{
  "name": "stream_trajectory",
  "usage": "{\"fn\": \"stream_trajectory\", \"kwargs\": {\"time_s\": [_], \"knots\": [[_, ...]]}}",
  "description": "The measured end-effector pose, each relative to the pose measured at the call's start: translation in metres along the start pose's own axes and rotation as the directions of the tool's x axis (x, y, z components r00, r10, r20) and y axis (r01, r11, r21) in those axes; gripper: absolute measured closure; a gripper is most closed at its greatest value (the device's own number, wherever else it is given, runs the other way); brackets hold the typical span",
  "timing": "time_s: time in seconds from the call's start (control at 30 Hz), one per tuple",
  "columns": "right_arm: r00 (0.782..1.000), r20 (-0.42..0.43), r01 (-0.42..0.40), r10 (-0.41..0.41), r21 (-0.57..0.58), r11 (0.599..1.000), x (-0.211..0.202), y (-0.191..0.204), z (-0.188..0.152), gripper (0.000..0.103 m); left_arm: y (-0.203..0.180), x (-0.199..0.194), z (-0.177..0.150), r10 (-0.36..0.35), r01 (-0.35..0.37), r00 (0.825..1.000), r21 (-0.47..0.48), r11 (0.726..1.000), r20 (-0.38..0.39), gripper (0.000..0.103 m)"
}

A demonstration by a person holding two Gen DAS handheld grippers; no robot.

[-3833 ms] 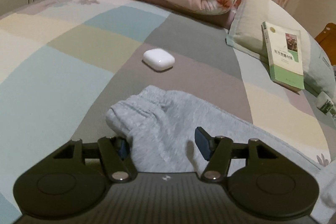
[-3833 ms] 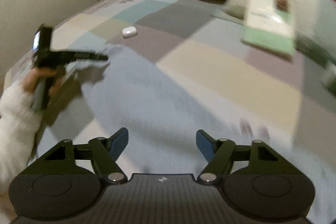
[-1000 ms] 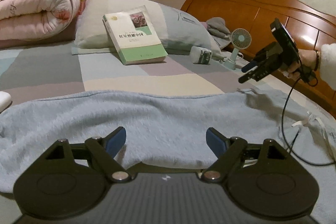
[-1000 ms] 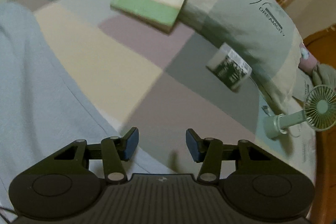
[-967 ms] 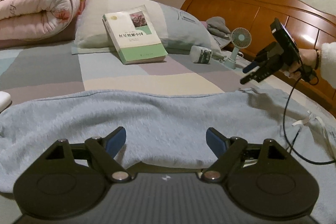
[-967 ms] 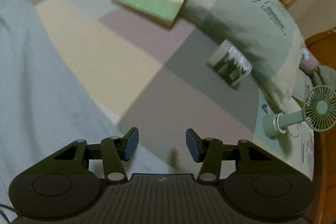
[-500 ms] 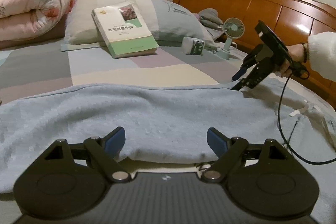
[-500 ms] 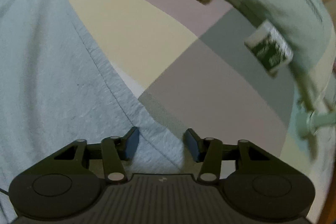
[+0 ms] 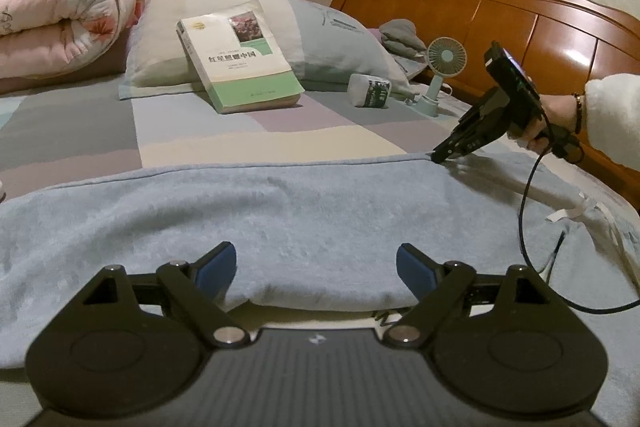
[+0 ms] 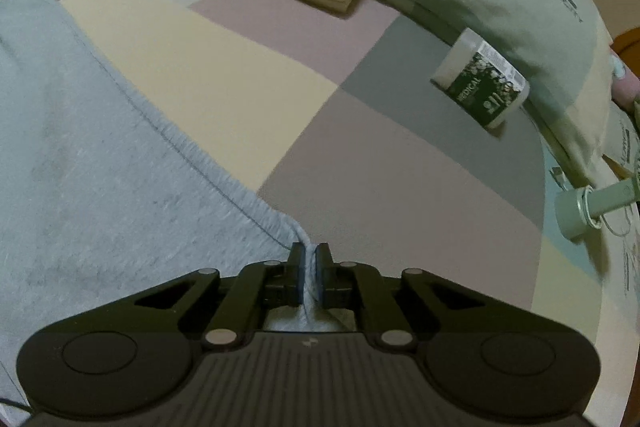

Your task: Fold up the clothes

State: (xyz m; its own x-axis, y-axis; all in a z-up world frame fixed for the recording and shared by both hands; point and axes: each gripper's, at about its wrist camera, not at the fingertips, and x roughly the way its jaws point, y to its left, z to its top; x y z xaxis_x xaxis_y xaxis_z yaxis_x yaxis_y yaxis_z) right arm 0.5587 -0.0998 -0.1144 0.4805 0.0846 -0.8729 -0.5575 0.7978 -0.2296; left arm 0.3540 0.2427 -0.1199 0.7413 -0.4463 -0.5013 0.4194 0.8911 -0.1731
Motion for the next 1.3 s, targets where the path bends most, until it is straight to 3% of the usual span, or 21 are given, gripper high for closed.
{"fn": "stream_trajectory", "kwargs": {"time_s": [0.23, 0.33, 0.43, 0.53, 0.6, 0.63, 0.7, 0.83, 1.03, 1.3], "knots": [[0.996, 0.085, 0.014, -0.015, 0.008, 1.000, -0.052, 0.008, 0.017, 0.076, 0.012, -0.007, 0.004, 0.085, -0.085, 0.996, -0.035, 0.996, -0.010, 0.015], [0.992, 0.121, -0.036, 0.028, 0.057, 0.998, -0.067, 0.010, 0.023, 0.073, 0.016, -0.012, 0.007, 0.152, -0.153, 0.988, -0.037, 0.988, -0.020, 0.014], [0.984, 0.149, -0.109, 0.100, 0.056, 0.992, -0.075, 0.025, 0.027, 0.072, 0.022, -0.018, 0.012, 0.276, -0.278, 0.960, -0.045, 0.960, -0.042, 0.014], [0.971, 0.170, -0.179, 0.171, 0.036, 0.983, -0.074, 0.046, 0.039, 0.072, 0.033, -0.026, 0.016, 0.415, -0.423, 0.905, -0.080, 0.903, -0.094, 0.014], [0.958, 0.182, -0.231, 0.224, 0.020, 0.973, -0.067, 0.064, 0.055, 0.068, 0.044, -0.034, 0.017, 0.467, -0.480, 0.876, -0.120, 0.869, -0.122, 0.014], [0.950, 0.184, -0.259, 0.253, 0.011, 0.966, -0.062, 0.073, 0.066, 0.065, 0.050, -0.040, 0.018, 0.474, -0.490, 0.871, -0.147, 0.859, -0.128, 0.013], [0.932, 0.188, -0.314, 0.310, -0.007, 0.949, -0.053, 0.093, 0.088, 0.060, 0.063, -0.051, 0.017, 0.478, -0.497, 0.868, -0.201, 0.844, -0.137, 0.013], [0.900, 0.178, -0.391, 0.397, -0.068, 0.918, -0.028, 0.138, 0.136, 0.060, 0.087, -0.064, 0.011, 0.490, -0.515, 0.857, -0.275, 0.812, -0.159, 0.013], [0.866, 0.161, -0.443, 0.473, -0.193, 0.876, -0.007, 0.219, 0.211, 0.059, 0.106, -0.074, 0.000, 0.508, -0.537, 0.843, -0.322, 0.780, -0.177, 0.013], [0.828, 0.129, -0.486, 0.546, -0.319, 0.813, 0.014, 0.320, 0.282, 0.045, 0.128, -0.086, -0.010, 0.475, -0.492, 0.866, -0.423, 0.761, -0.153, 0.013]]}}
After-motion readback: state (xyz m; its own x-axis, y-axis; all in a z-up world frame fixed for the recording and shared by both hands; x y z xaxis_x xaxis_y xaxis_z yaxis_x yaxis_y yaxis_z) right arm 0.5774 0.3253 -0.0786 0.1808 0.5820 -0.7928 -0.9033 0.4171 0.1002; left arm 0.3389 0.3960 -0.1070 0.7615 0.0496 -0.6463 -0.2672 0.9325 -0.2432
